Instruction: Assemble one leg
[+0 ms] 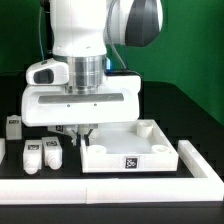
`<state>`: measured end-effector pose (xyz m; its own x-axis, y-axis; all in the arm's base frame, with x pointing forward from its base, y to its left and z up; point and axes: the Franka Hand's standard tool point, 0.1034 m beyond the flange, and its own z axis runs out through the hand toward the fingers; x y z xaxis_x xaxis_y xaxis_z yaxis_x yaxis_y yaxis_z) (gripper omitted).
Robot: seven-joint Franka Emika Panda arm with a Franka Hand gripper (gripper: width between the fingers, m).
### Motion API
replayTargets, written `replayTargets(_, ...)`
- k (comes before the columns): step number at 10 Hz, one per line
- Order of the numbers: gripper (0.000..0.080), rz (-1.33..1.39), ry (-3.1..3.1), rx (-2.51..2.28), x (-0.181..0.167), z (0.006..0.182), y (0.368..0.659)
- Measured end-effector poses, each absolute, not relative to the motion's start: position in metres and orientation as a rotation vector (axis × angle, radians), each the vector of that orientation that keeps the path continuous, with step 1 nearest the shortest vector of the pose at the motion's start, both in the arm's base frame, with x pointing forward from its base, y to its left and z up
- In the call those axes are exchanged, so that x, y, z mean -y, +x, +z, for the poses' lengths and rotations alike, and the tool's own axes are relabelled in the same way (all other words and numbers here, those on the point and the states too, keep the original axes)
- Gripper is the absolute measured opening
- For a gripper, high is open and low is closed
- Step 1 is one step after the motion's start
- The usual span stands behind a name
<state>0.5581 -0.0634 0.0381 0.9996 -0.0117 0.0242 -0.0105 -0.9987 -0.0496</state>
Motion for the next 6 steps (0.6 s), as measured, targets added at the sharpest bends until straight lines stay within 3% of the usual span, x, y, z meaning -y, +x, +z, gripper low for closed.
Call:
replayTargets(2,0.0054,-0.033,-3.093,-0.027,0.062,0.036,0.558)
replayTargets(5,0.0054,-0.052,-3.096,-0.061,0.052,0.025,0.593)
replayTargets(6,0.0054,-0.039,-3.095,-0.061,0.051,0.021,0.591)
